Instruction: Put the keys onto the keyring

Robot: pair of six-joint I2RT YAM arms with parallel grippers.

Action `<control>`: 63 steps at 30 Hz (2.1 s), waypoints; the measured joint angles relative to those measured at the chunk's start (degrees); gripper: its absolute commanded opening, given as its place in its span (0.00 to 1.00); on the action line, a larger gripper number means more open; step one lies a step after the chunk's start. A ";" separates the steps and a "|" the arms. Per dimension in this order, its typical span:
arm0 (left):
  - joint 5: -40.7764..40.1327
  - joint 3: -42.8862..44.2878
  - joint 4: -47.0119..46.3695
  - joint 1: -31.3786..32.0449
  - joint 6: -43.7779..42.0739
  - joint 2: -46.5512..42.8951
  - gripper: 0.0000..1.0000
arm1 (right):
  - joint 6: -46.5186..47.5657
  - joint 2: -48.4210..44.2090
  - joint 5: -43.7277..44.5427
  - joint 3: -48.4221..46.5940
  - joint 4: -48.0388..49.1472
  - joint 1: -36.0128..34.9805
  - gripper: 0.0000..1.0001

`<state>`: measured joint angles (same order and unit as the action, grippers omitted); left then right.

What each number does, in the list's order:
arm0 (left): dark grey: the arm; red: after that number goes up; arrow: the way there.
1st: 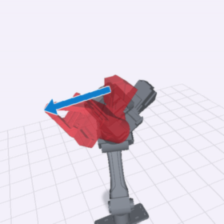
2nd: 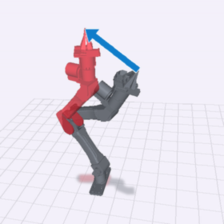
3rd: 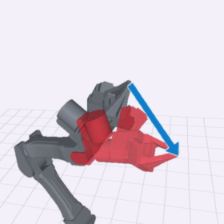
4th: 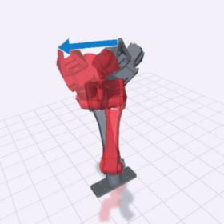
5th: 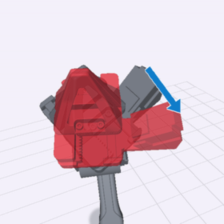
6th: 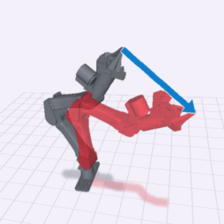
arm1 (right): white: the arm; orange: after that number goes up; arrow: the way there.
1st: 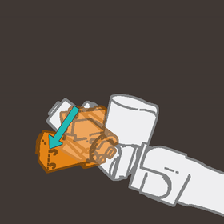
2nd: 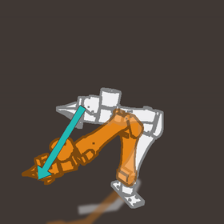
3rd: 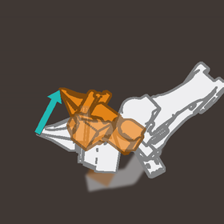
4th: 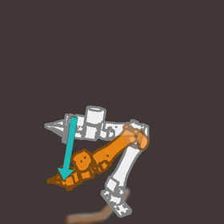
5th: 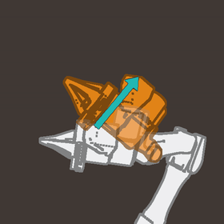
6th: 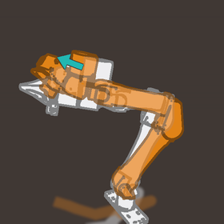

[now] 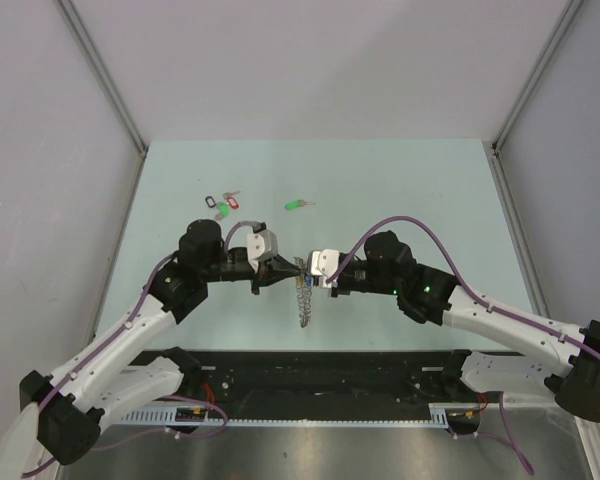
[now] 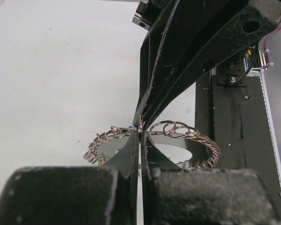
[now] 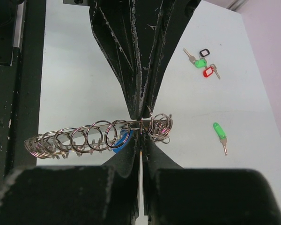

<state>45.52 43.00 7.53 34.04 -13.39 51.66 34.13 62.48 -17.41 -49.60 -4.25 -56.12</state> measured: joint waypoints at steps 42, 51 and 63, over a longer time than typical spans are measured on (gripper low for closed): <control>1.66 2.29 6.78 -0.15 -7.65 5.73 0.34 | 2.21 -0.17 -1.18 0.31 -4.46 -0.24 0.00; 2.75 3.63 8.11 -0.15 -7.69 8.68 0.17 | 3.04 -0.24 -1.53 0.31 -4.52 -0.94 0.00; 3.85 4.28 9.38 -0.07 -7.54 9.05 0.00 | 3.43 -0.35 -0.76 0.31 -5.07 -1.05 0.00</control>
<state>49.36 47.29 16.91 33.98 -20.93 60.71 37.56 62.13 -18.17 -49.30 -9.32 -57.17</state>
